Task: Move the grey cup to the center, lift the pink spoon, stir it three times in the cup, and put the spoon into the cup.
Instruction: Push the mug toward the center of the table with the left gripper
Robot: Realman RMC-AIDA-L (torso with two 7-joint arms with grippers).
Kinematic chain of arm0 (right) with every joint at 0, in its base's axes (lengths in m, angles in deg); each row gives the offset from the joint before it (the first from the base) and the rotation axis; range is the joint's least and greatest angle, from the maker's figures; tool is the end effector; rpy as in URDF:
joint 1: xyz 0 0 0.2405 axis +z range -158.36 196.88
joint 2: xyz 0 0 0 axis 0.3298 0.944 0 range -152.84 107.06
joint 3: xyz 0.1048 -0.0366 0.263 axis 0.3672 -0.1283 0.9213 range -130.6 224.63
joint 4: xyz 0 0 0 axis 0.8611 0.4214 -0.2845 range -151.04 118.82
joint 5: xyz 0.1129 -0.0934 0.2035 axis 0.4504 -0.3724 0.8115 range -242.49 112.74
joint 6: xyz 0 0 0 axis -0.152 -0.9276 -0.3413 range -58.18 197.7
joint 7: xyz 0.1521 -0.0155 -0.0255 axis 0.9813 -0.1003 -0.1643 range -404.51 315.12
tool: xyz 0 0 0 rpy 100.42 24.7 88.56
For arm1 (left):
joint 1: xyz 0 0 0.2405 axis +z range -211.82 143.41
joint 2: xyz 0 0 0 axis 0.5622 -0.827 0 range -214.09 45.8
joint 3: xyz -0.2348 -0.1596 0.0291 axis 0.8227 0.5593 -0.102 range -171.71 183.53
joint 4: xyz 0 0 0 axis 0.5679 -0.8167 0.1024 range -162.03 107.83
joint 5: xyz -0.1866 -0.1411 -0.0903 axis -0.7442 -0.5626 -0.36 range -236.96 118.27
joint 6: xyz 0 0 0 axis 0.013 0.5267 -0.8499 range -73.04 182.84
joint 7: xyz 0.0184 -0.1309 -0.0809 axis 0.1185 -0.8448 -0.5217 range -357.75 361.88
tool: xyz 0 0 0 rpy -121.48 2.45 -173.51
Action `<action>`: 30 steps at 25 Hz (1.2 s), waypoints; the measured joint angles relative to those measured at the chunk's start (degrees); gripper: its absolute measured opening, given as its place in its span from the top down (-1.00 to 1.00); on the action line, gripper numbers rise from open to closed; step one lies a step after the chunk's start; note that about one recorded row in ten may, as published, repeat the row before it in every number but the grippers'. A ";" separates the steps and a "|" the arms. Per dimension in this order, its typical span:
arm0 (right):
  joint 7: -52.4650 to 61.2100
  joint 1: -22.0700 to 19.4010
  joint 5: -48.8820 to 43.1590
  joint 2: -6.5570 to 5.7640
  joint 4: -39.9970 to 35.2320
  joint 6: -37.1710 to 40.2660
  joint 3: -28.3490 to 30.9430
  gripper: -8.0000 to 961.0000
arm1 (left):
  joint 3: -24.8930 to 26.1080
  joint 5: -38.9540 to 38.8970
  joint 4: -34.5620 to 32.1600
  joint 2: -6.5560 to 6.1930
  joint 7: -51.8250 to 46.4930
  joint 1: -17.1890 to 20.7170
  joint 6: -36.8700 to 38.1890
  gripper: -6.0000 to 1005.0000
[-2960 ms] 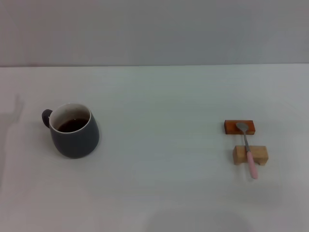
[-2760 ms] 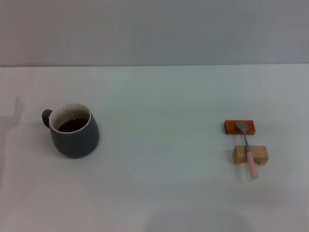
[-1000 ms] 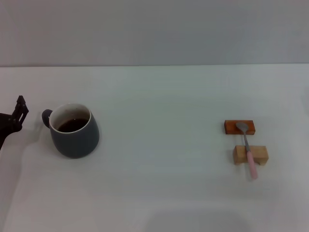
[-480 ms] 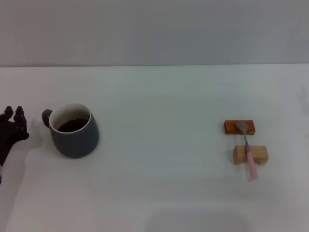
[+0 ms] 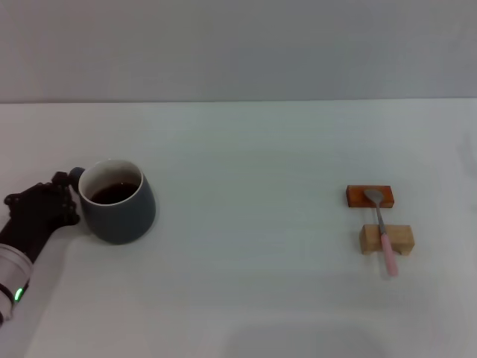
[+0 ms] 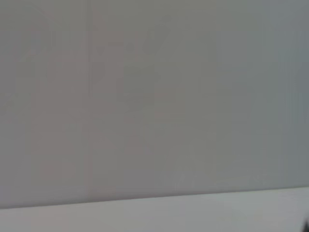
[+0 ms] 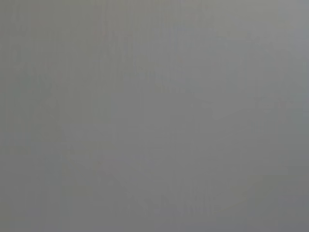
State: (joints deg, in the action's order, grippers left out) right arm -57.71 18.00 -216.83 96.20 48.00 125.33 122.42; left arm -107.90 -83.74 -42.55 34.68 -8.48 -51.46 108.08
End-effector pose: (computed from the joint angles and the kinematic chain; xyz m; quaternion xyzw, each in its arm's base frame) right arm 0.2826 0.3513 0.0521 -0.5615 0.1120 0.3733 0.7300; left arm -0.4146 0.3424 -0.0722 -0.7229 -0.2997 -0.2228 0.5813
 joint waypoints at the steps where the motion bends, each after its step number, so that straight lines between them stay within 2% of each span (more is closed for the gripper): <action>1: 0.00 -0.05 0.00 0.00 0.02 0.11 0.00 -0.59 | -1.06 0.06 -0.15 0.00 -0.02 -0.10 0.04 0.98; 4: 0.00 -0.09 0.00 0.00 0.08 0.27 0.00 -0.59 | -1.06 0.06 -0.15 0.00 -0.02 -0.10 0.04 0.99; 6: 0.00 -0.09 0.00 0.00 0.08 0.27 -0.01 -0.59 | -6.23 0.10 -1.39 0.07 -0.52 -0.15 0.21 0.99; 9: 0.00 0.00 0.00 -0.01 0.06 0.27 -0.07 -0.59 | -9.25 0.10 -2.61 0.24 -0.57 0.07 0.30 0.99; 17: 0.00 0.04 0.00 -0.15 0.09 0.27 -0.09 -0.59 | -13.72 0.14 -6.87 0.27 -0.60 1.53 0.41 0.99; 20: 0.00 0.03 0.00 -0.17 0.14 0.27 -0.09 -0.59 | -16.93 -0.16 -9.08 0.26 -0.76 2.35 0.48 0.99; 30: 0.00 -0.34 -0.13 -0.18 0.46 0.24 -0.08 -0.59 | -18.57 -0.40 -11.19 0.26 -1.18 3.36 0.53 0.99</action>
State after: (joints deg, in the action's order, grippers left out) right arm -57.70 17.65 -216.97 96.02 48.46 125.57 122.34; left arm -126.47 -84.15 -53.74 34.94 -9.65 -48.10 108.61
